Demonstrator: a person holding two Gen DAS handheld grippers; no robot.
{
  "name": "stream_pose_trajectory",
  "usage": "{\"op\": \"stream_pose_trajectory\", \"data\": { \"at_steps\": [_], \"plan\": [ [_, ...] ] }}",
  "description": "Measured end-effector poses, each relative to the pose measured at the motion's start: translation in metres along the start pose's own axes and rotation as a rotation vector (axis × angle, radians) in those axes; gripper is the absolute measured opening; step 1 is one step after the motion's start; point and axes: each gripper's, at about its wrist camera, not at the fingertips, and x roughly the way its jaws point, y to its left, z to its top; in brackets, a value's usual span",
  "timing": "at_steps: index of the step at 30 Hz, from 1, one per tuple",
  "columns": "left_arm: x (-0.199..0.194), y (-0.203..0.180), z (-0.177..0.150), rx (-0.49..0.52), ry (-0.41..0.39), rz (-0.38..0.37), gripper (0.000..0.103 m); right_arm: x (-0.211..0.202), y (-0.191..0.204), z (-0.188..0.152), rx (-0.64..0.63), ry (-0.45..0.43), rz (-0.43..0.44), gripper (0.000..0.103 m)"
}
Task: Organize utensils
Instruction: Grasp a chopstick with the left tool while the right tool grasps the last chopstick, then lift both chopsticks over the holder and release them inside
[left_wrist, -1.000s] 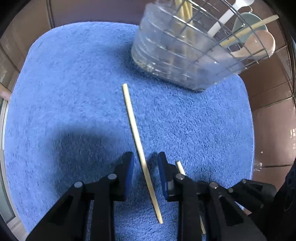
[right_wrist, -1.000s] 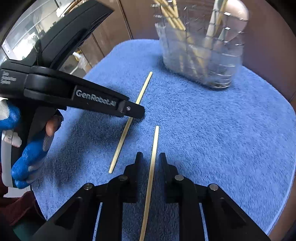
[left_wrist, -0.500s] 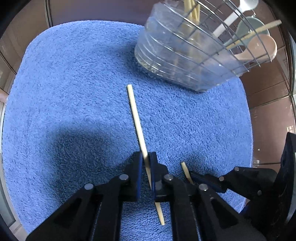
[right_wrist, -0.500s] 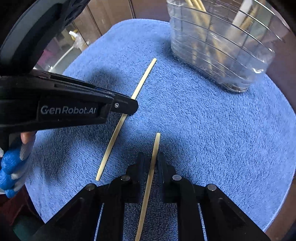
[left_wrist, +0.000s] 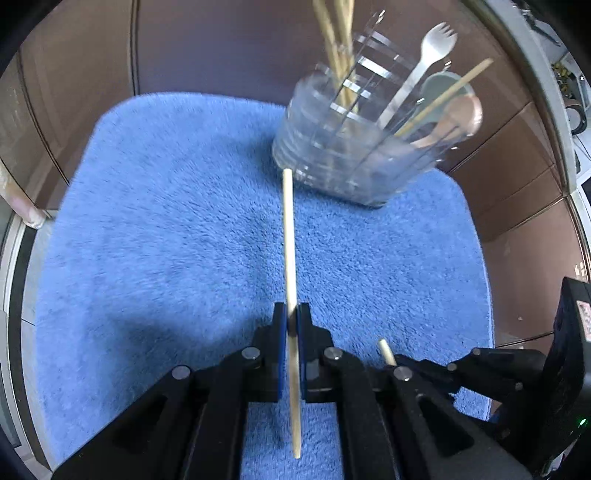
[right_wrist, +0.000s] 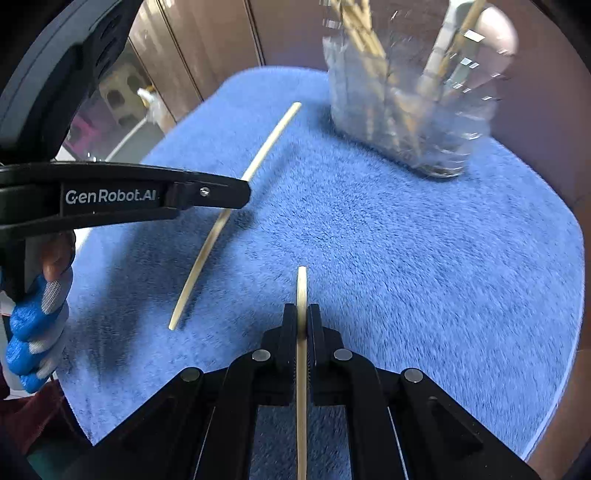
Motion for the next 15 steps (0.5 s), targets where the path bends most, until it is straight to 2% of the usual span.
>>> {"op": "stream_pose_trajectory", "data": {
  "at_steps": [7, 8, 15],
  "plan": [
    [-0.047, -0.014, -0.03, 0.037, -0.132, 0.022, 0.005, -0.057, 0.008, -0.027, 0.017, -0.166, -0.006, 0.005],
    [-0.054, -0.016, -0.035, 0.043, -0.152, 0.025, 0.005, -0.067, 0.003, -0.042, 0.019, -0.188, -0.007, 0.005],
    [-0.093, -0.033, -0.067, 0.069, -0.26, 0.038, 0.005, -0.111, 0.012, -0.068, 0.026, -0.307, -0.038, 0.005]
  ]
}}
